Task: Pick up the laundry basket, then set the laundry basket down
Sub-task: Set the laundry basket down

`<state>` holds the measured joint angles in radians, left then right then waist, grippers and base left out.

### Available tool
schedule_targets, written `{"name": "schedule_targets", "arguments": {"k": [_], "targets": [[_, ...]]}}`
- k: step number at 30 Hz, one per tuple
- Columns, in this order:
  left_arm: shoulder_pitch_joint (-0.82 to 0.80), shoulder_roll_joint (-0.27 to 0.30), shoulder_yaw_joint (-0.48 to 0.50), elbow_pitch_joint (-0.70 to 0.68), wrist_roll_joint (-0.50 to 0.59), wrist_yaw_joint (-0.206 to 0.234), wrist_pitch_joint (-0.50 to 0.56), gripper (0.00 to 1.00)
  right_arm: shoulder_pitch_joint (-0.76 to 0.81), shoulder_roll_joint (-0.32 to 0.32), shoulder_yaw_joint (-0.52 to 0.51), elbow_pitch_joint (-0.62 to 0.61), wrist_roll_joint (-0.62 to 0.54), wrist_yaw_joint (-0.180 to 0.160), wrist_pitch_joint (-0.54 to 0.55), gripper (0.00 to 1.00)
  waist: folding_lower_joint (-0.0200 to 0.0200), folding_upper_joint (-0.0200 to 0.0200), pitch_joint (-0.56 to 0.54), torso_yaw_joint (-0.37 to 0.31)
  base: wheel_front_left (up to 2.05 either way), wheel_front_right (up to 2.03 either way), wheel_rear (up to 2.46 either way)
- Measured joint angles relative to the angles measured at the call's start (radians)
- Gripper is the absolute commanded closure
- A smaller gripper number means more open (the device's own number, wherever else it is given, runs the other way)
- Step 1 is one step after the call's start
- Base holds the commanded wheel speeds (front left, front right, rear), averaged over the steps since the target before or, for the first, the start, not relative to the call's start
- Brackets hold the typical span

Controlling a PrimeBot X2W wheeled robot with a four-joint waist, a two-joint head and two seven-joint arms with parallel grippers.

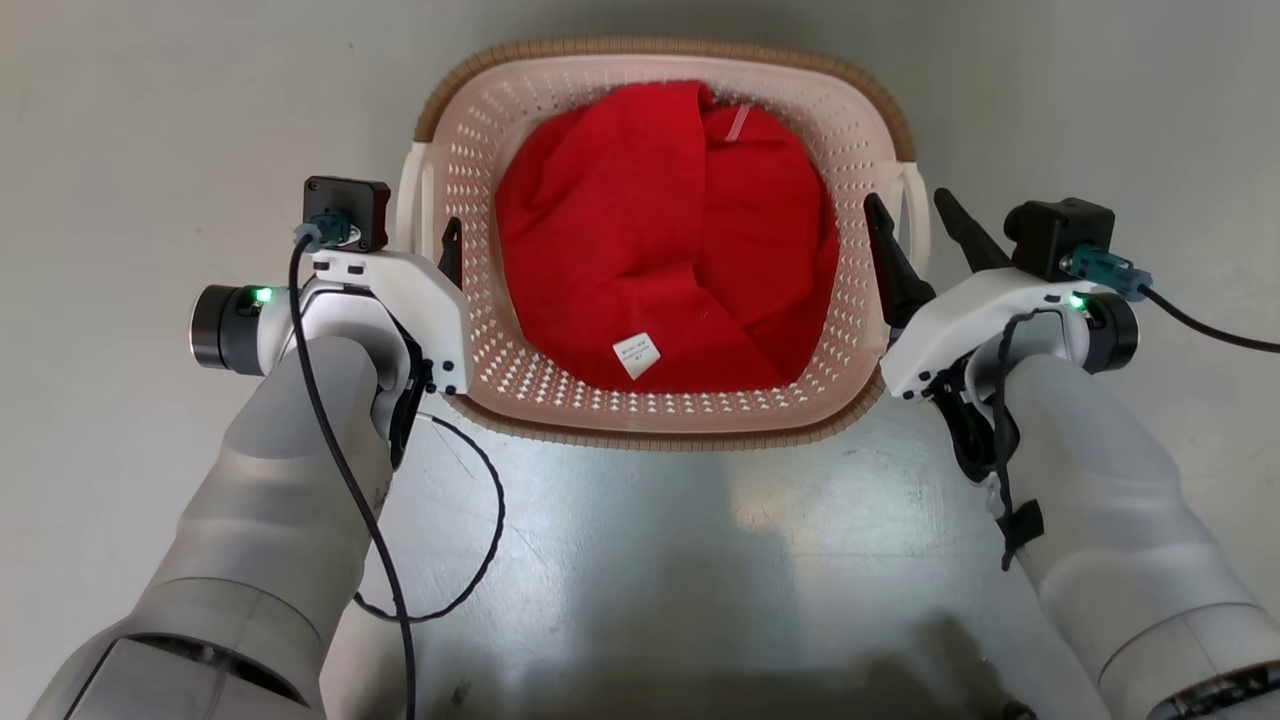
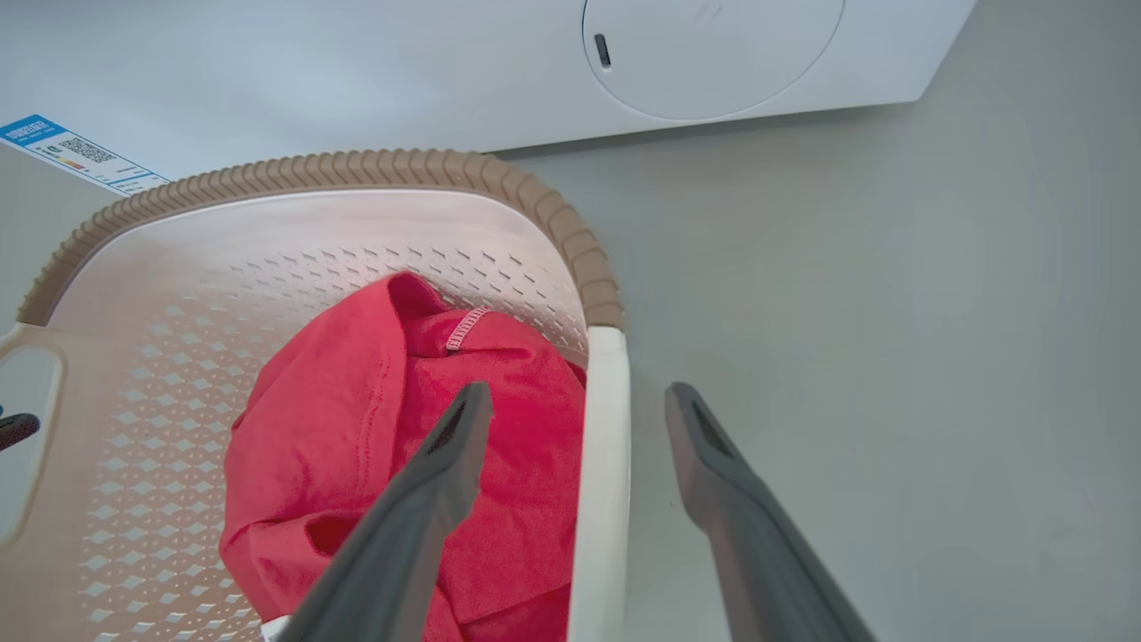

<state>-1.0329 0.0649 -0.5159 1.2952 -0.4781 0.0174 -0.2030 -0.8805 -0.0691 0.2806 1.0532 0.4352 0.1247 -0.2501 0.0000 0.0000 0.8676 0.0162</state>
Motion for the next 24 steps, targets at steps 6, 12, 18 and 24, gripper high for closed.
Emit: {"name": "schedule_targets", "arguments": {"k": [6, 12, 18, 24], "targets": [[0.006, -0.005, 0.028, 0.0, -0.035, -0.019, -0.03, 0.0, 0.035, 0.0, -0.04, -0.003, -0.048, 0.0, -0.001, 0.0, 0.0, 0.0, -0.055, 0.002, 0.0, 0.0, 0.0], [0.072, -0.009, 0.041, -0.004, -0.059, -0.028, -0.044, 0.0, 0.075, 0.0, -0.078, -0.011, -0.098, 0.0, -0.001, 0.0, 0.0, 0.0, -0.147, 0.005, 0.0, 0.0, 0.0], [0.144, -0.002, 0.062, -0.053, -0.064, -0.028, -0.045, 0.0, 0.12, 0.001, -0.1, -0.035, -0.124, 0.0, -0.001, 0.0, 0.0, 0.0, -0.259, 0.004, 0.0, 0.0, 0.0], [0.224, 0.011, 0.098, -0.134, -0.065, -0.028, -0.048, 0.0, 0.168, 0.002, -0.1, -0.061, -0.147, 0.0, -0.001, 0.0, 0.0, 0.0, -0.367, -0.002, 0.0, 0.0, 0.0]]}}
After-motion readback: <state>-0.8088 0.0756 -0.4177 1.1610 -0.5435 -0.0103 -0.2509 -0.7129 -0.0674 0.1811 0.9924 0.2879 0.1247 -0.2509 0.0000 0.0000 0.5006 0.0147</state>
